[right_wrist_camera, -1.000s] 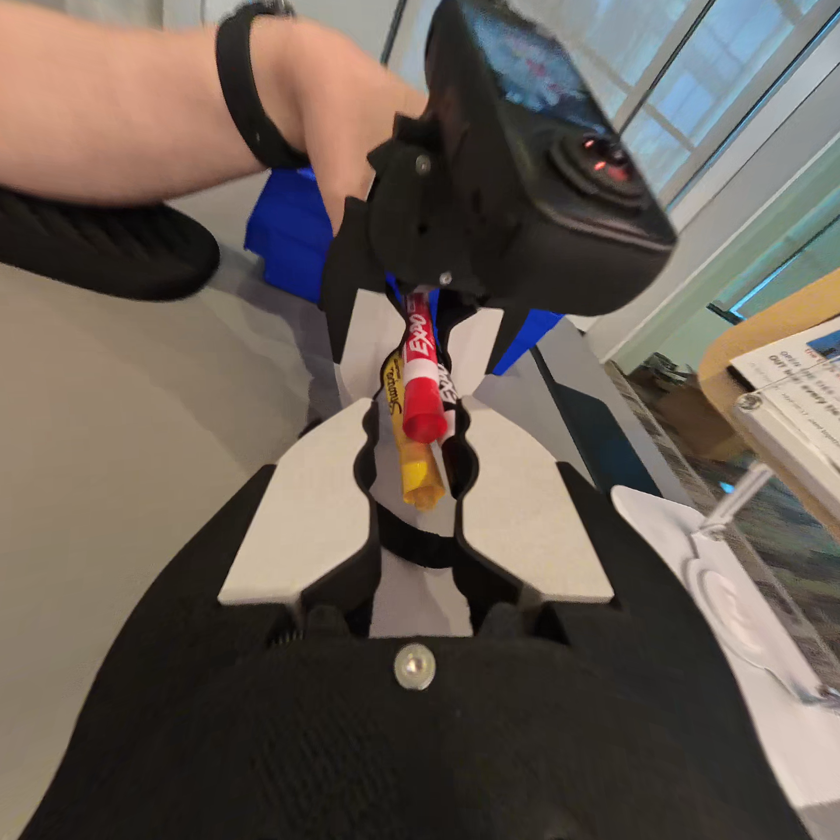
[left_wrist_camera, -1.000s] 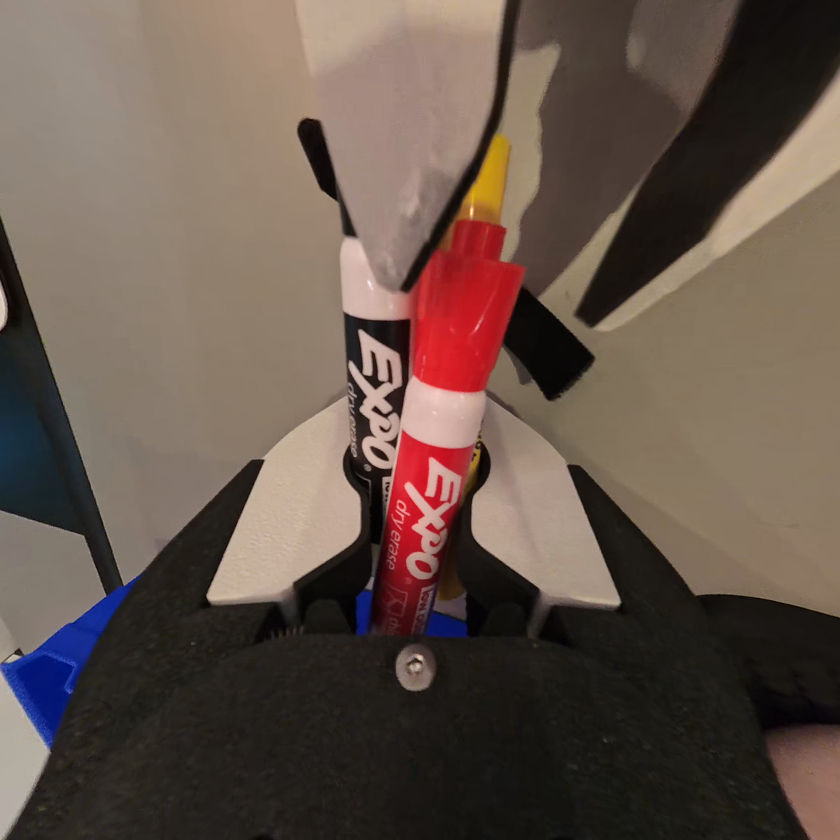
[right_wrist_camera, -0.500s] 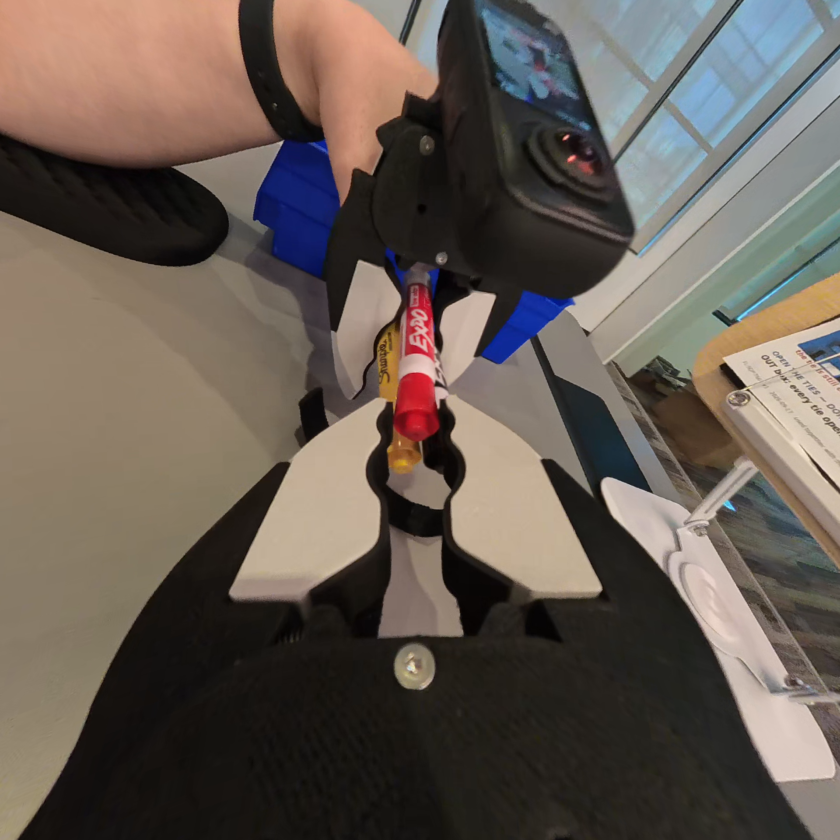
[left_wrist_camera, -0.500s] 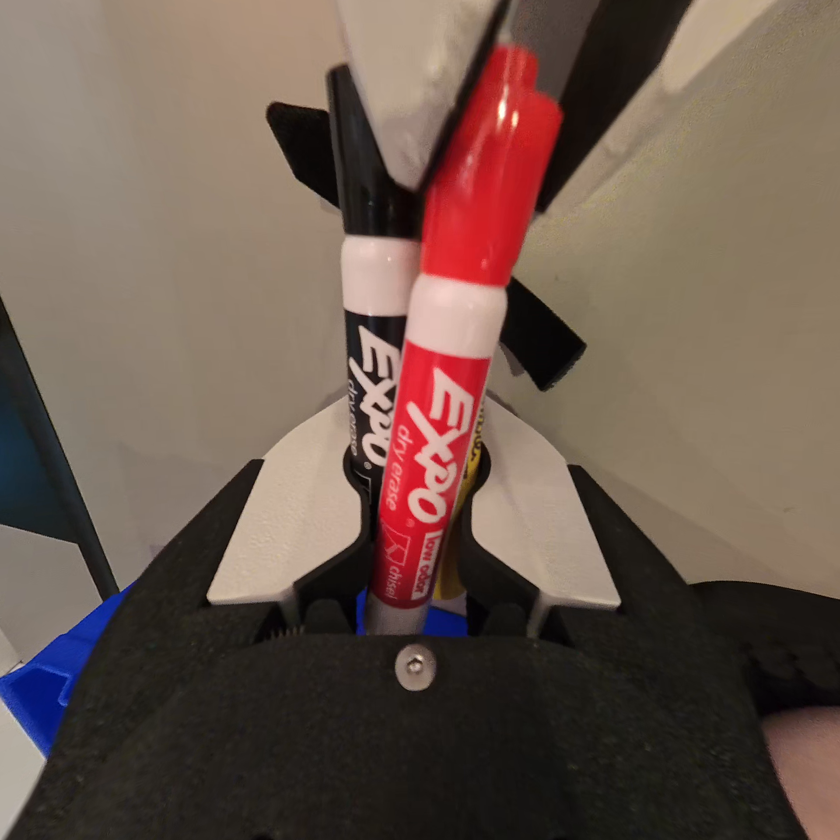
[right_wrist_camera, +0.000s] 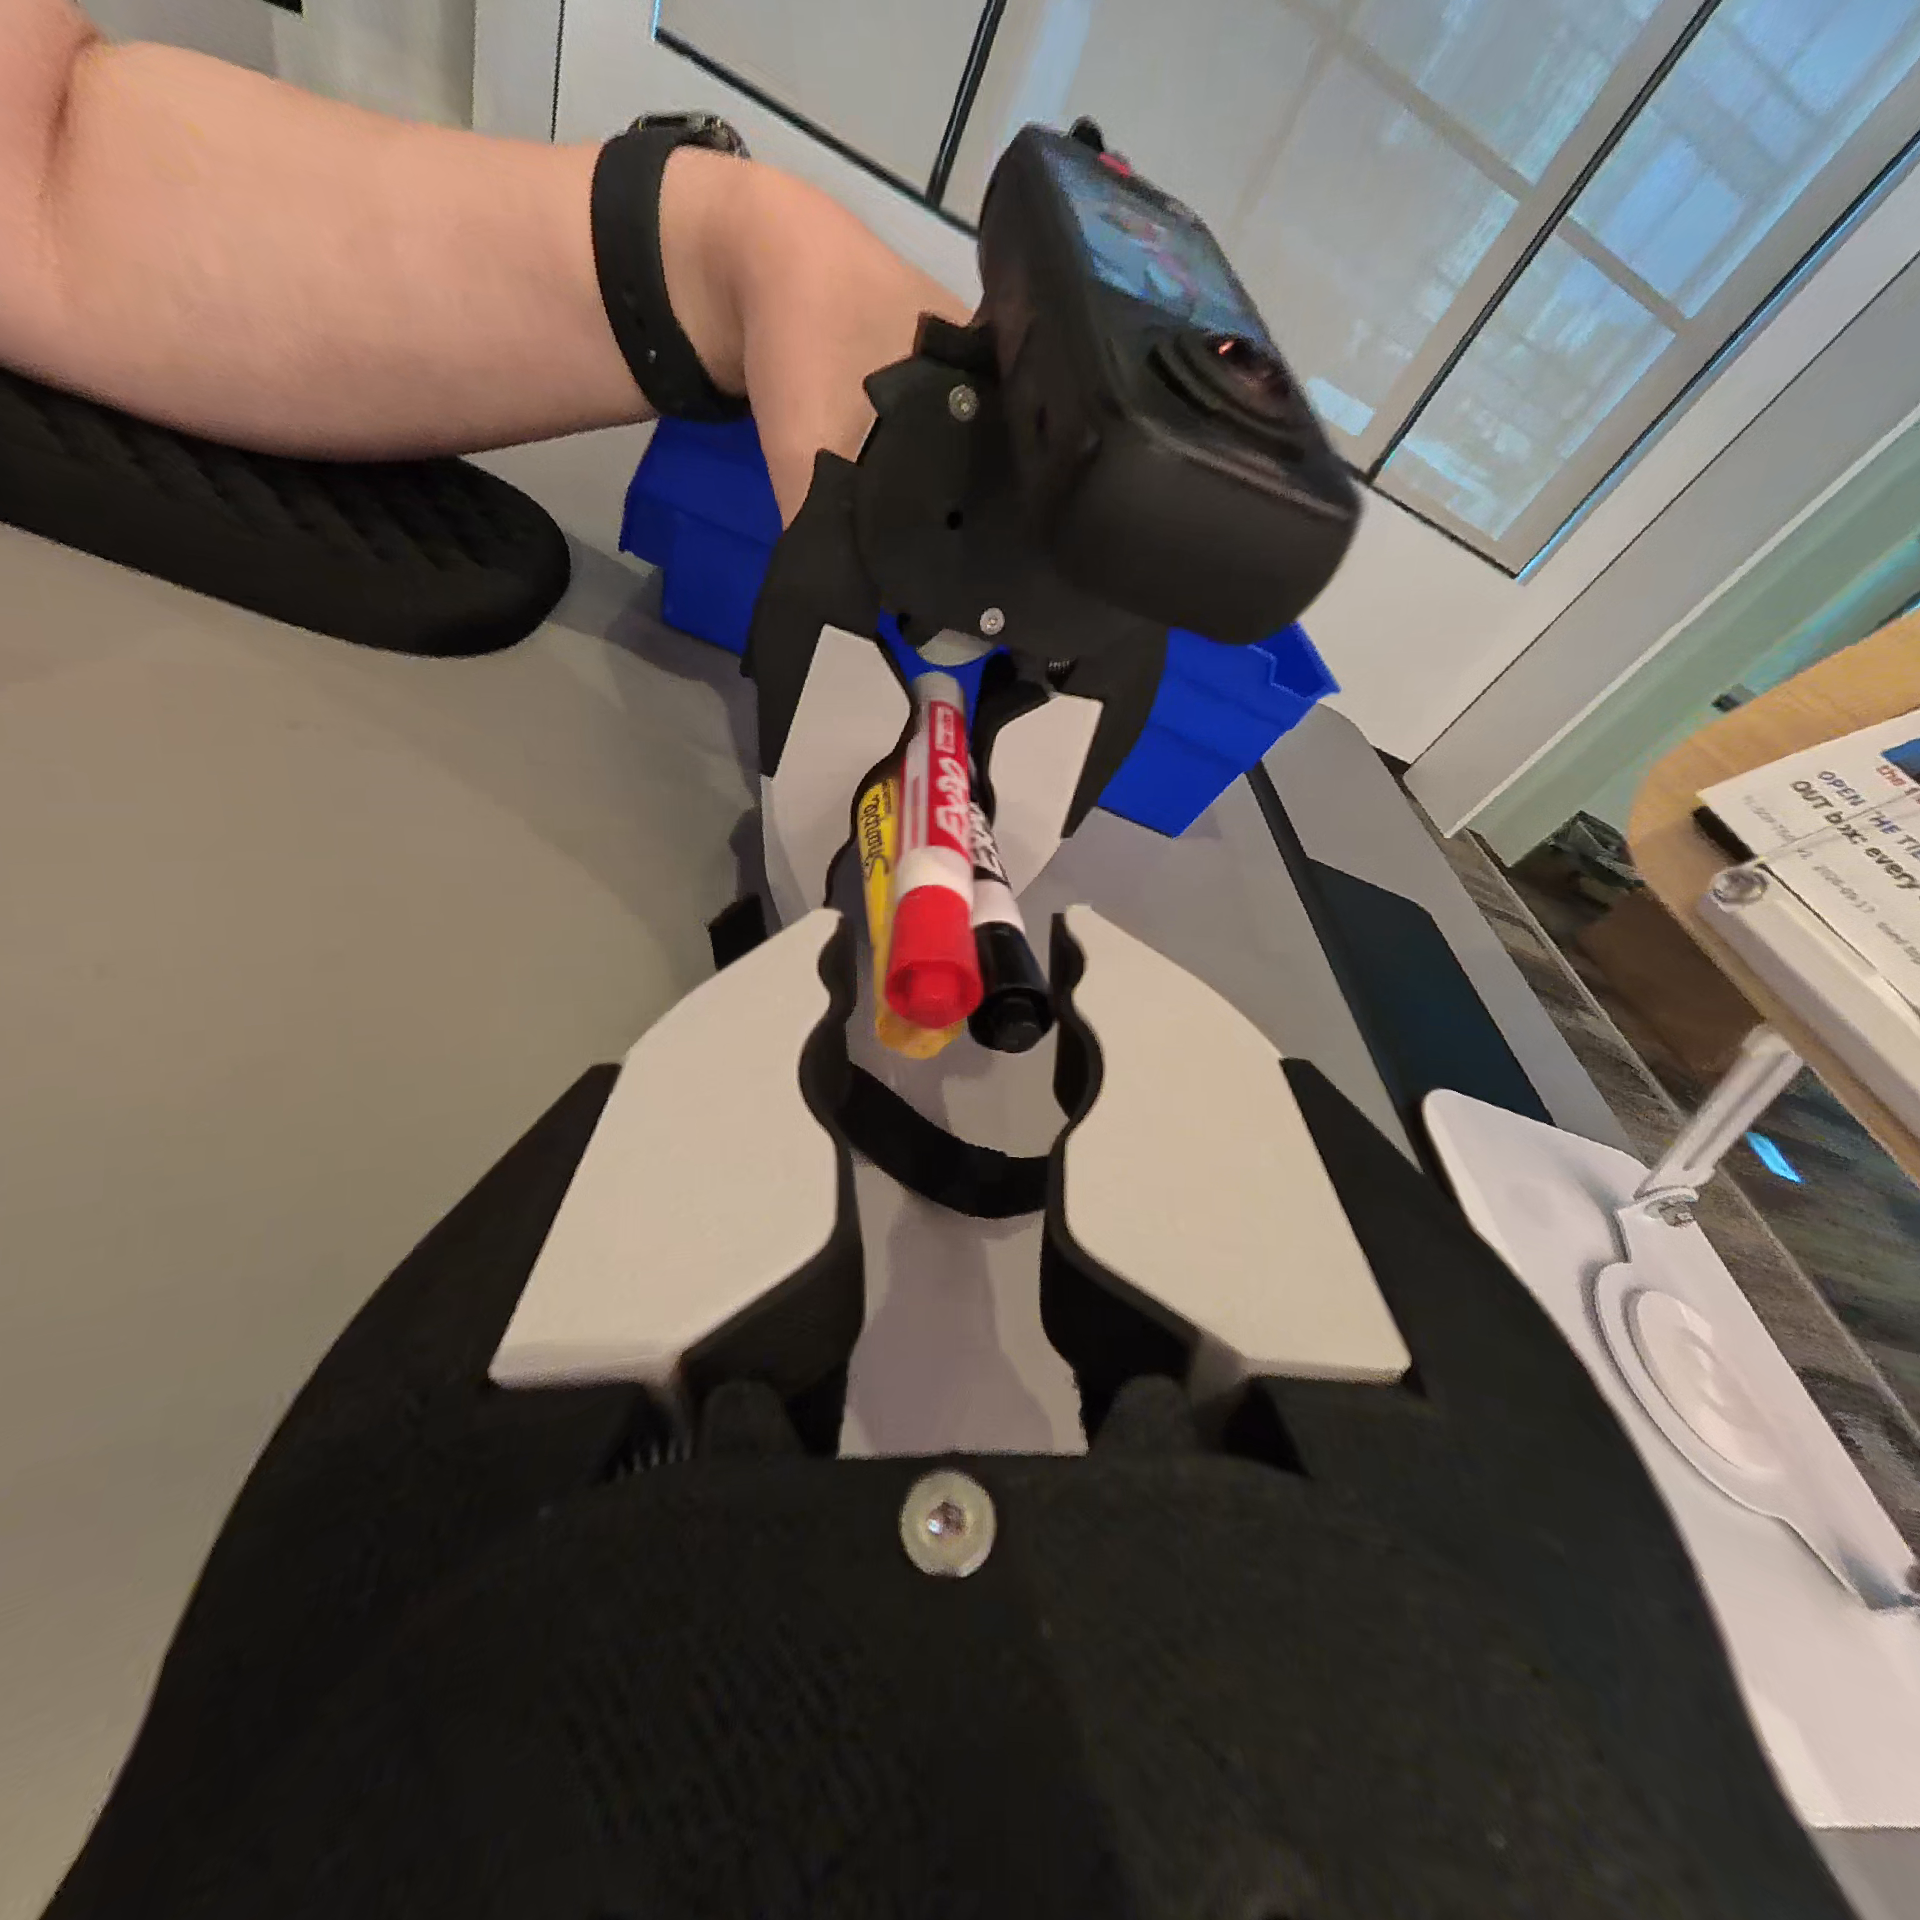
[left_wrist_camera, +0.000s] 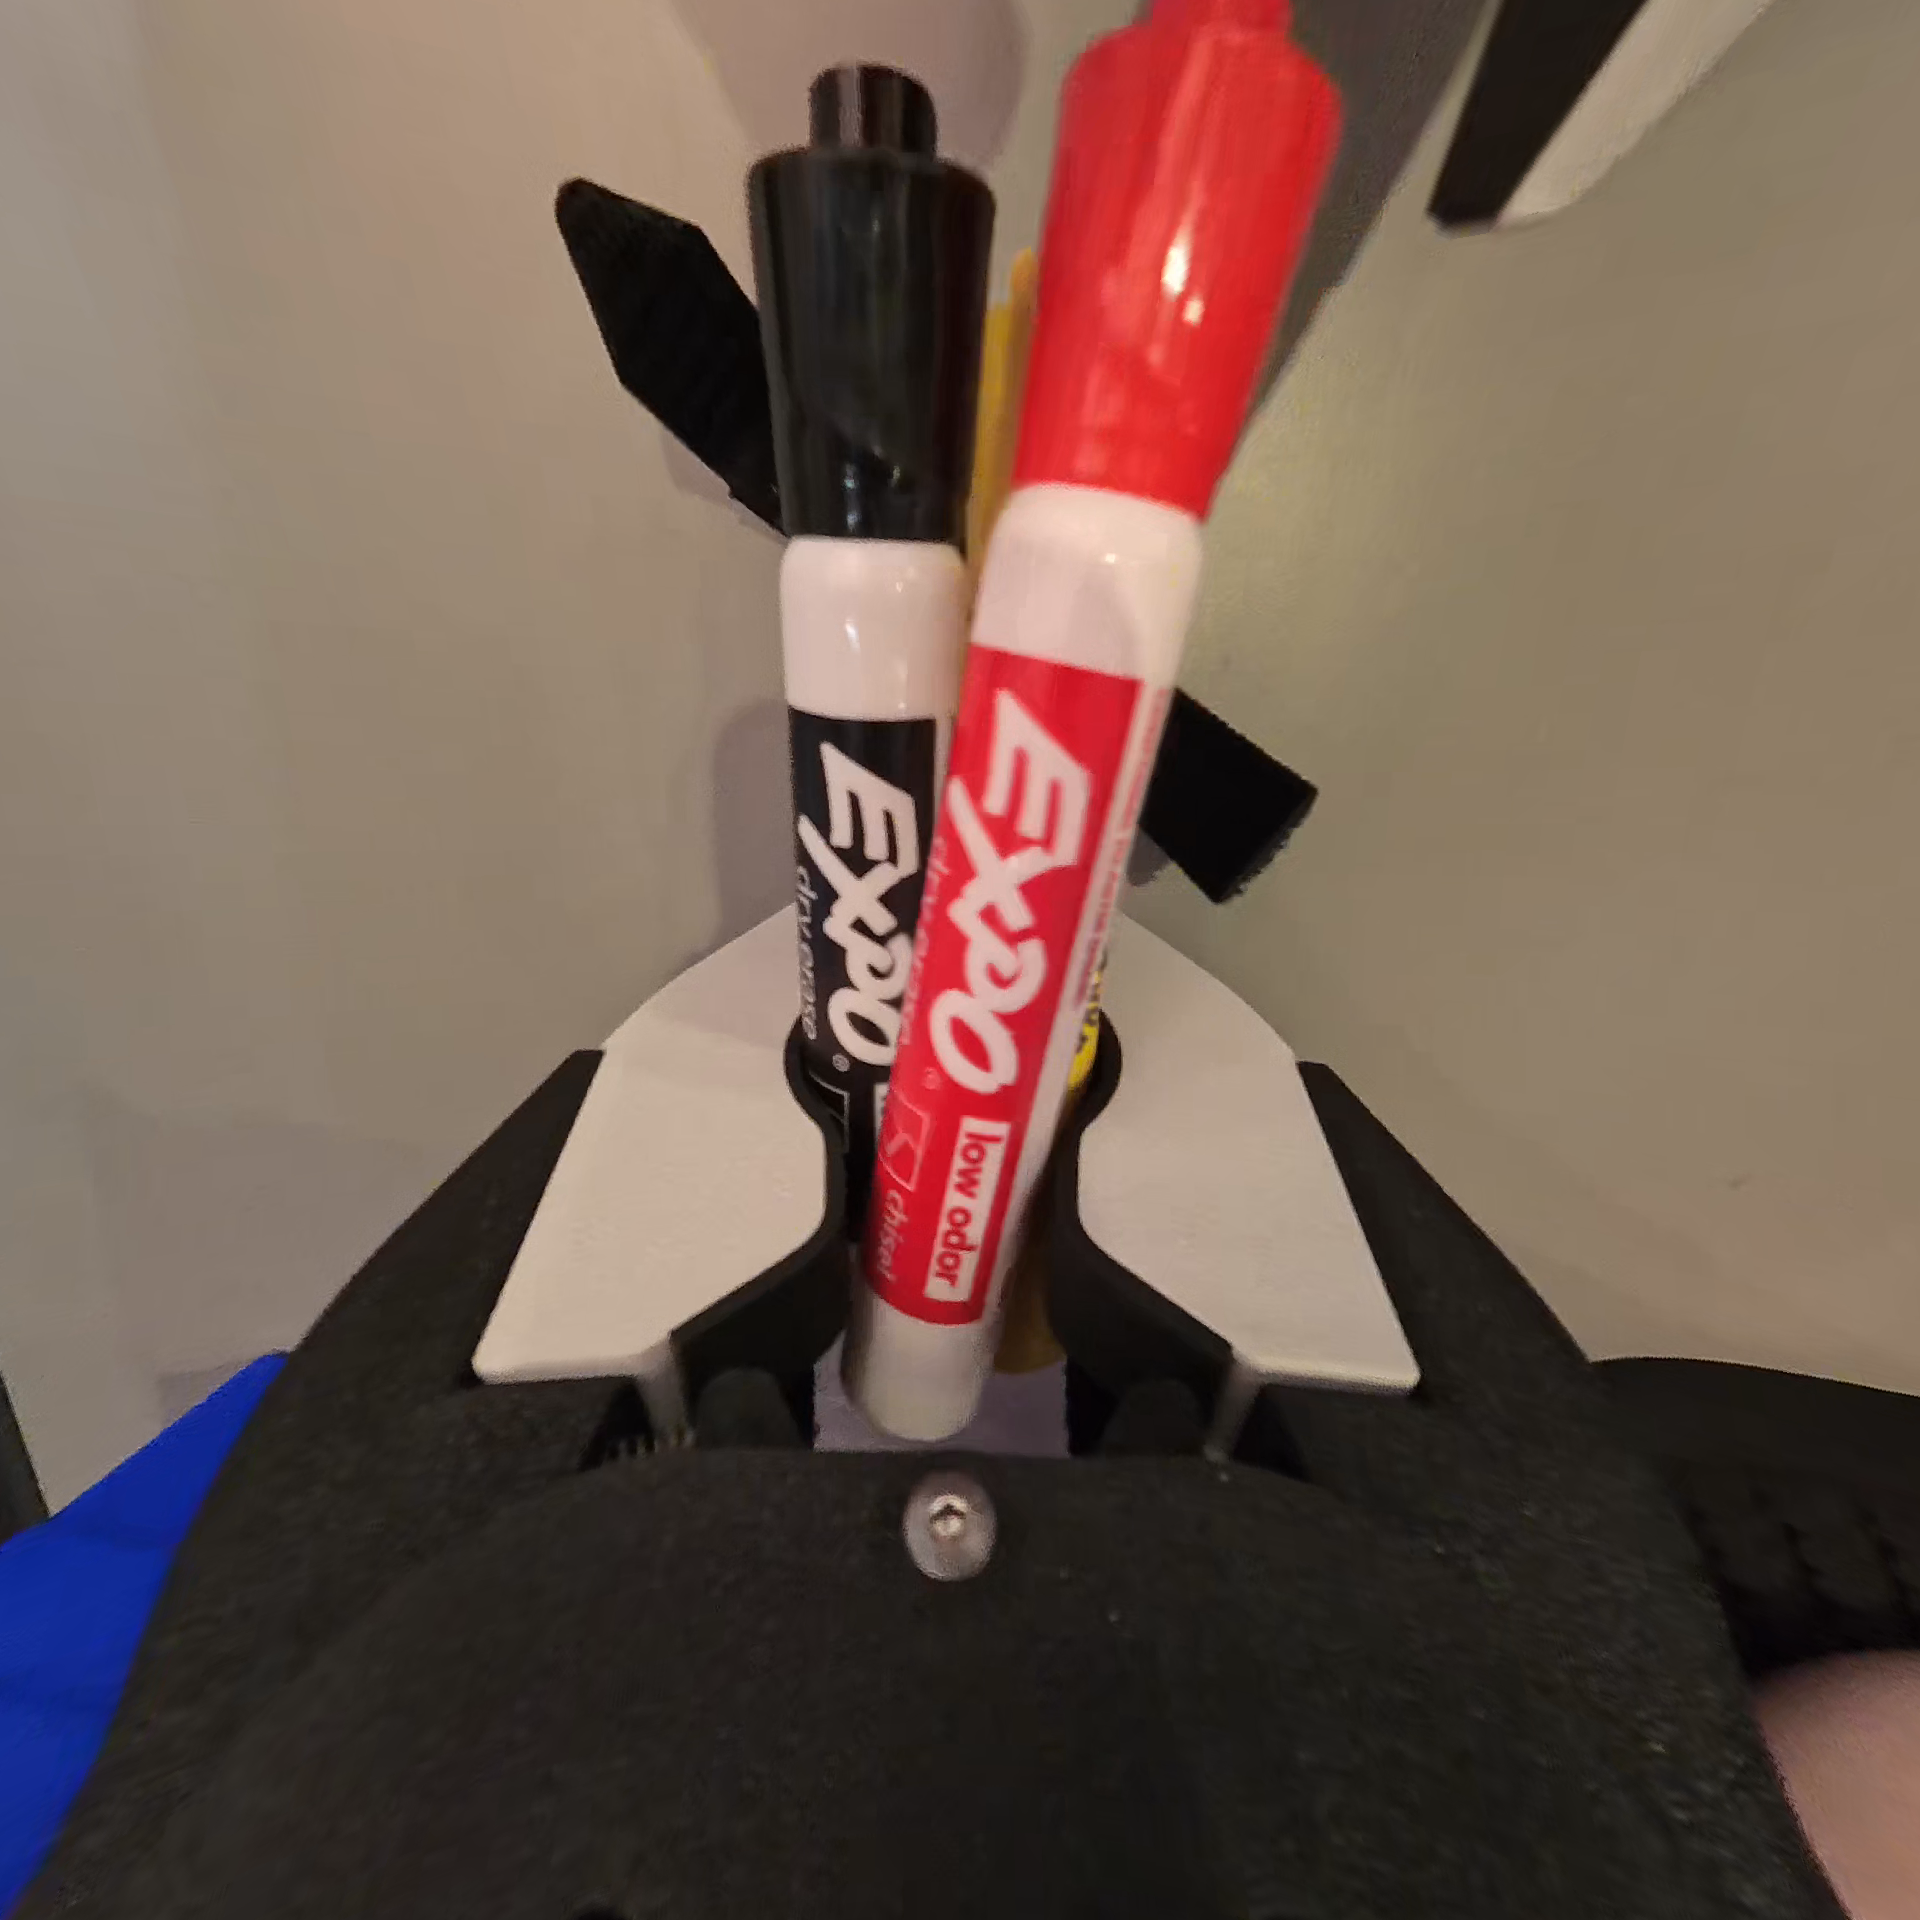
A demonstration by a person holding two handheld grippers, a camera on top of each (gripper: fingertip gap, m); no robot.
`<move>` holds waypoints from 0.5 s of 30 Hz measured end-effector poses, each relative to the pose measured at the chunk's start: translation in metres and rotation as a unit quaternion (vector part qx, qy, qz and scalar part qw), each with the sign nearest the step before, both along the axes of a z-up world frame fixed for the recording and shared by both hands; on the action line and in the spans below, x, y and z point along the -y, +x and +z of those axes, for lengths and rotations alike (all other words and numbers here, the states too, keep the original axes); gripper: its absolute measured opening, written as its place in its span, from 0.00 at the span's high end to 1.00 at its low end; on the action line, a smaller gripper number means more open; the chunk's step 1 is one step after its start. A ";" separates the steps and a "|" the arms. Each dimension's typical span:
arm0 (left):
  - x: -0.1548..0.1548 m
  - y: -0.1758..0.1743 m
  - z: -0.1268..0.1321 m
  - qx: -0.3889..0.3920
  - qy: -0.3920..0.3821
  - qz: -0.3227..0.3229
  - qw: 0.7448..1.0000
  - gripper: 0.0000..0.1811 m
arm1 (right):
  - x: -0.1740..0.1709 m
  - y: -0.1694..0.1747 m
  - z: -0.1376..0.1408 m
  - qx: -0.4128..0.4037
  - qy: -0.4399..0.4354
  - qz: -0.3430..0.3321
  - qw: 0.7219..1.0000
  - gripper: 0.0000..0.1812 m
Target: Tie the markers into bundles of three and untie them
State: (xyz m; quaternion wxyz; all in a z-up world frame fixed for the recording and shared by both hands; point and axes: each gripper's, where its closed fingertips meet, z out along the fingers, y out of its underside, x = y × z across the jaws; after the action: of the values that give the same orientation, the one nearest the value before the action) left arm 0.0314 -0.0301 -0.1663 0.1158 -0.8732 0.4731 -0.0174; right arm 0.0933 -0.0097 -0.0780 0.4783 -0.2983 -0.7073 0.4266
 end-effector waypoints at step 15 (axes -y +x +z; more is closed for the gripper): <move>0.014 -0.004 0.011 -0.022 0.010 0.001 1.000 0.77 | 0.013 0.002 0.006 -0.013 0.001 0.026 1.000 0.77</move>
State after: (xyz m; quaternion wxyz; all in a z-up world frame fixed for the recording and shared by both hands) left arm 0.0277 -0.0443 -0.1550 0.1138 -0.8727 0.4748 0.0070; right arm 0.0952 -0.0226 -0.0716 0.4763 -0.2736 -0.7094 0.4417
